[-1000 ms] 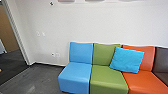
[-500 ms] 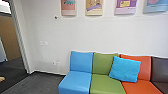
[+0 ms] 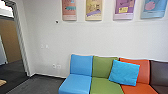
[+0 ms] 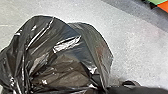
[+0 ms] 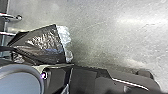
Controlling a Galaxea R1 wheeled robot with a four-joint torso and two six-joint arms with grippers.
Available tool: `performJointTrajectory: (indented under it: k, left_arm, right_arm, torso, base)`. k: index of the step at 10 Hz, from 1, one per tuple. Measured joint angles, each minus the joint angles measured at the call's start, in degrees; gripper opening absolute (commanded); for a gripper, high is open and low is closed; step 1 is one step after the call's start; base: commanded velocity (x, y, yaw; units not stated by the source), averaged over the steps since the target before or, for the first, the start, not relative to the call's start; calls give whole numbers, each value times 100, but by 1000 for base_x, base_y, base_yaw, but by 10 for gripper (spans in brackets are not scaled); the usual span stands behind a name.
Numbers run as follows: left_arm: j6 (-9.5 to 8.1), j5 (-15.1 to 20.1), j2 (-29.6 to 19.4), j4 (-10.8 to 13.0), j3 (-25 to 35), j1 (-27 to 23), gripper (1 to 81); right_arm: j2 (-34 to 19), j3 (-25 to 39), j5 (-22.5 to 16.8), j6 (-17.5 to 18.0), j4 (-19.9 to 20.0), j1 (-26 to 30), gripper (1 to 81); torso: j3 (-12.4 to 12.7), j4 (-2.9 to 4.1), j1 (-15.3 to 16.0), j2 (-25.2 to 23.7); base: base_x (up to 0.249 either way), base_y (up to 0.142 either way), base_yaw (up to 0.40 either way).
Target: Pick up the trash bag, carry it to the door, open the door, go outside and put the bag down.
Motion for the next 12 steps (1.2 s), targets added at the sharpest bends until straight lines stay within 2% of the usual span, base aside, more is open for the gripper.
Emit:
performJointTrajectory:
  k: [3, 6, 12]
  left_arm:
    - [0, -219, 78, 179, -74, 260, 10]
    - [-2, -383, 308, 304, -328, 317, 10]
    - [0, -451, 463, 384, -413, 367, 10]
  right_arm:
    - [236, -421, 16, -93, 0, -69, 811]
    - [568, -779, 38, -195, 0, -157, 811]
    - [774, -1104, 195, -327, 2, -295, 811]
  torso:
    - [2, 0, -400, 621]
    - [2, 0, -802, 1244]
    - [7, 0, -1597, 2479]
  base:
    - [0, 0, 0]
    - [0, 0, 0]
    - [0, 0, 0]
